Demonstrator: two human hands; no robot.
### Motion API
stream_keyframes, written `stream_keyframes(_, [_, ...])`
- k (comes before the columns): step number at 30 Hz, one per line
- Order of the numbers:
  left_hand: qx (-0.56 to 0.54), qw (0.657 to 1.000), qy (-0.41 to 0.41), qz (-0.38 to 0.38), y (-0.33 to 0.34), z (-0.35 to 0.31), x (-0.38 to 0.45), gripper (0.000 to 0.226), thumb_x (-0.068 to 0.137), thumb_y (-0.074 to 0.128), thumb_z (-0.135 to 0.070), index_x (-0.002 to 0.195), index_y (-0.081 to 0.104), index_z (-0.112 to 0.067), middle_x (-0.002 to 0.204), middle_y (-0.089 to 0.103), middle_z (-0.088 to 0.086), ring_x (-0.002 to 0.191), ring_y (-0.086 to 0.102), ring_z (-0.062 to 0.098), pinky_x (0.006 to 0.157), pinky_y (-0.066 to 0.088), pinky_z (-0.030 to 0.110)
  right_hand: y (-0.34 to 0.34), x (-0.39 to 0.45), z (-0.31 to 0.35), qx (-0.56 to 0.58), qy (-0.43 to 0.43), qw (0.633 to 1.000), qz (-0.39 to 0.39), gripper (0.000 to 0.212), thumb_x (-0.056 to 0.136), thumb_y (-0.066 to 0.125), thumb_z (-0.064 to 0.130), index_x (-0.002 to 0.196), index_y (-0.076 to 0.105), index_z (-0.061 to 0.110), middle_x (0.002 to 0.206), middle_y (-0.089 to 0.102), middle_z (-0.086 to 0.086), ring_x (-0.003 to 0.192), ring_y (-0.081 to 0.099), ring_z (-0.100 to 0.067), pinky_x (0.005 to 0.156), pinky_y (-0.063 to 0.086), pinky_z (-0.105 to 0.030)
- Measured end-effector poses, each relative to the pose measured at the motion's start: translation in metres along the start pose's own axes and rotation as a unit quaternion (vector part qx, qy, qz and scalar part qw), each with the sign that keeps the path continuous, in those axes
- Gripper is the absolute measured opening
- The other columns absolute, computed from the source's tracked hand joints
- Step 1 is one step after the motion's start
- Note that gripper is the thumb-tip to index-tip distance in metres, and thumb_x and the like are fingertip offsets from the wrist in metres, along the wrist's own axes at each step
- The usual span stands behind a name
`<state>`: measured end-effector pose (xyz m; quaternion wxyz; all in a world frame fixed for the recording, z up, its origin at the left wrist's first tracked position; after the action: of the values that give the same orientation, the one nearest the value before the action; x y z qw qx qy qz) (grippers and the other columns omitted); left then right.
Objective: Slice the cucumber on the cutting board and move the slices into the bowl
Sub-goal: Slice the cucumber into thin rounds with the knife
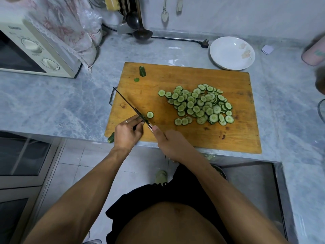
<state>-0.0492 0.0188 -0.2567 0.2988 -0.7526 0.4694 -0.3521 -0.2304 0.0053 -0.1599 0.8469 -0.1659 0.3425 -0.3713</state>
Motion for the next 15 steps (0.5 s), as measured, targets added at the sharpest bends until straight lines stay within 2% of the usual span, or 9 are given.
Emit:
stream_keyframes(5, [-0.009,1.0,-0.009,0.009,-0.0021,0.0002,-0.0004,0.028,0.083,0.057,-0.026,0.09,0.08,-0.012,0.105,0.075,0.003,0.089,0.072,0.02,0.076,0.048,0.018,-0.0014,0.0015,-0.0033,0.009,0.016,1.0,0.008,0.069,0.101,0.023,0.06,0.058,0.048,0.013,0.059,0.054,-0.005,0.057,0.057,-0.021,0.049,0.041,-0.026])
stream_keyframes(9, [0.001,1.0,0.007,0.004,-0.0022,-0.0014,0.001,0.037,0.083,0.05,-0.031,0.086,0.079,-0.009,0.099,0.076,0.004,0.084,0.072,0.022,0.07,0.05,0.022,-0.0015,0.0017,-0.0025,0.001,0.016,1.0,0.014,0.069,0.101,0.022,0.06,0.056,0.045,0.013,0.057,0.053,-0.005,0.056,0.057,-0.023,0.047,0.039,-0.026])
stream_keyframes(15, [0.0,1.0,0.014,-0.01,-0.0008,0.001,0.0011,0.035,0.083,0.049,-0.028,0.082,0.078,-0.007,0.093,0.076,0.004,0.079,0.071,0.022,0.067,0.049,0.022,-0.0023,0.0051,0.0006,0.01,0.016,1.0,0.024,0.07,0.101,0.023,0.061,0.055,0.043,0.012,0.054,0.05,-0.007,0.053,0.057,-0.027,0.048,0.043,-0.027])
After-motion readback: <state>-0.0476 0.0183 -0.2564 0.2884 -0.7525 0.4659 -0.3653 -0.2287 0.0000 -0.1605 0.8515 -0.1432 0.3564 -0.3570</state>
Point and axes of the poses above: each hand's wrist, its own x-axis towards the middle knuckle, its own y-axis out of the palm, z = x × y, the point moved 1 cm from there along x, towards the middle knuckle
